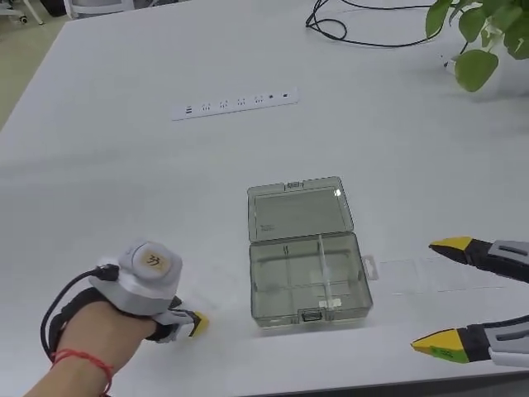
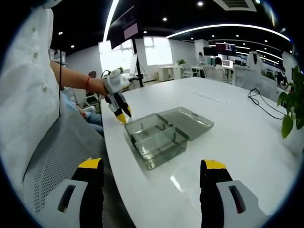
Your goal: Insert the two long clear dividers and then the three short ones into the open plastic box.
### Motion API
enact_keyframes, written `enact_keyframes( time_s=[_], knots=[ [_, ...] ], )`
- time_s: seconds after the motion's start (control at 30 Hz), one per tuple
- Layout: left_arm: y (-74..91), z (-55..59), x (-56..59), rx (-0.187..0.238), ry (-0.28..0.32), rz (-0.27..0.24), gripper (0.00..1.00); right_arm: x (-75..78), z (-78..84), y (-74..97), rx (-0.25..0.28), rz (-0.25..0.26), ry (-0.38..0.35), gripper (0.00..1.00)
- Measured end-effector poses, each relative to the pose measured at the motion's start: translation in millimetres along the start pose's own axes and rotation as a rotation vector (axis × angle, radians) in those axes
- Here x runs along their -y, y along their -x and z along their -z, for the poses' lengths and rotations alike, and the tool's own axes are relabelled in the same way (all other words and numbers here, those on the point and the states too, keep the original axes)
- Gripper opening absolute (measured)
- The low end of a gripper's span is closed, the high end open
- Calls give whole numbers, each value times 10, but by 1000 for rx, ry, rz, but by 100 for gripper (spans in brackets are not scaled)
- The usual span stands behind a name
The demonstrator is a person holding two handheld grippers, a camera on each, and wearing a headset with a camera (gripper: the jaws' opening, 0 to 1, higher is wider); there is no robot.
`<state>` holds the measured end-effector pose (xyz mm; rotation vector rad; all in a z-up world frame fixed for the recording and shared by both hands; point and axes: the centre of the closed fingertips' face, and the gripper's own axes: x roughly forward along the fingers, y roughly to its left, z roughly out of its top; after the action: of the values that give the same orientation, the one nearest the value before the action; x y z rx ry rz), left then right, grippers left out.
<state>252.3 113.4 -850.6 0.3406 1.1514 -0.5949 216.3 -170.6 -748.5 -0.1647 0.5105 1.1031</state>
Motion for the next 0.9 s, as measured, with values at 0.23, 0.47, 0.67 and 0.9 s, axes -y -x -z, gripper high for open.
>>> enact_keyframes(
  time_s=[0.23,0.47,0.67,0.9],
  knots=[
    [19,0,30,23,40,24,31,6,-10,4,-7,4,6,83],
    [46,0,50,54,91,45,30,-21,-12,-7,-15,1,6,83],
    [124,-39,51,98,129,57,30,-30,-39,-2,-14,1,6,83],
    [236,-122,79,159,160,74,30,-35,-77,-3,-17,5,6,83]
  ],
)
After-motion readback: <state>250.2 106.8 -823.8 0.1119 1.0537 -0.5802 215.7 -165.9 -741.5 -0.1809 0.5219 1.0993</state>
